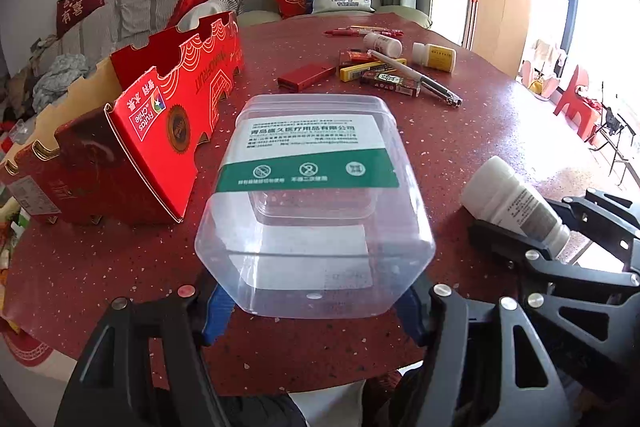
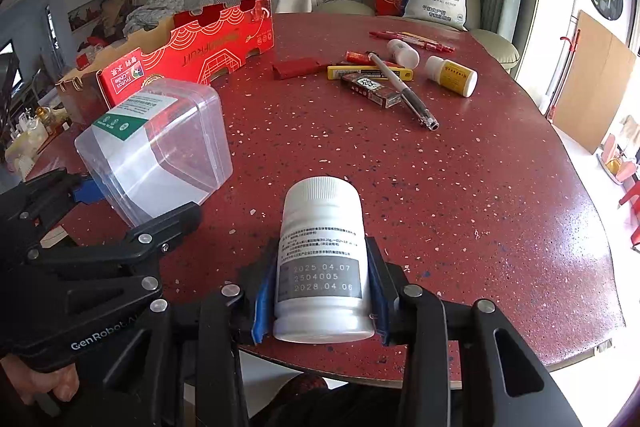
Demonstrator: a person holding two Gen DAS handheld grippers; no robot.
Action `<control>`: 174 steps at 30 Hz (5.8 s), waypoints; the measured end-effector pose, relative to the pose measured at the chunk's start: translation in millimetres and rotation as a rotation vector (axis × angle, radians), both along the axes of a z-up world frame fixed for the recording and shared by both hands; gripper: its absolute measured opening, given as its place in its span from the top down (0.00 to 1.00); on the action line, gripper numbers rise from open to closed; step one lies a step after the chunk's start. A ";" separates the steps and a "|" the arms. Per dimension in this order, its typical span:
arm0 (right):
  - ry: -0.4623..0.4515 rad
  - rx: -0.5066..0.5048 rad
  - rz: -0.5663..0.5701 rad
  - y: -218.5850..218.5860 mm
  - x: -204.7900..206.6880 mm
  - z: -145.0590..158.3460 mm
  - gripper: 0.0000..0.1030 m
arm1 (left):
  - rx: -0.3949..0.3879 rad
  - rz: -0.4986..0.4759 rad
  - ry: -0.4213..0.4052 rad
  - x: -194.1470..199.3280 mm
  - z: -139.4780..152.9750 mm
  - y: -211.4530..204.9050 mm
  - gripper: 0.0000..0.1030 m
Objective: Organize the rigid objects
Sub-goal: 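Carry the clear box and white bottle toward the red cardboard fruit box with both grippers, then lower the clear box and white bottle into the cardboard box and open both grippers, then withdraw both grippers from the cardboard box back over the table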
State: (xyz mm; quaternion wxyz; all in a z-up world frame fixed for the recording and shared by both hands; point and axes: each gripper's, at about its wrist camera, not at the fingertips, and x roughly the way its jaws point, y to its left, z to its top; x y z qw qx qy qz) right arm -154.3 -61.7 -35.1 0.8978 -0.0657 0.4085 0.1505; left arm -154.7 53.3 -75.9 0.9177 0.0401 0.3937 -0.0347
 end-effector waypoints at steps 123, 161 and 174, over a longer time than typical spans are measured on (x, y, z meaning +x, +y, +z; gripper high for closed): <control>0.057 -0.041 0.346 239.9 186.3 61.9 0.60 | -0.136 0.361 0.192 124.1 93.6 224.0 0.31; 0.048 0.053 0.012 -68.3 146.9 20.7 0.33 | -0.026 -0.001 0.160 132.9 61.2 -15.1 0.21; 0.049 0.032 0.003 -110.3 204.8 20.0 0.35 | -0.007 0.046 0.174 190.4 48.4 -4.7 0.20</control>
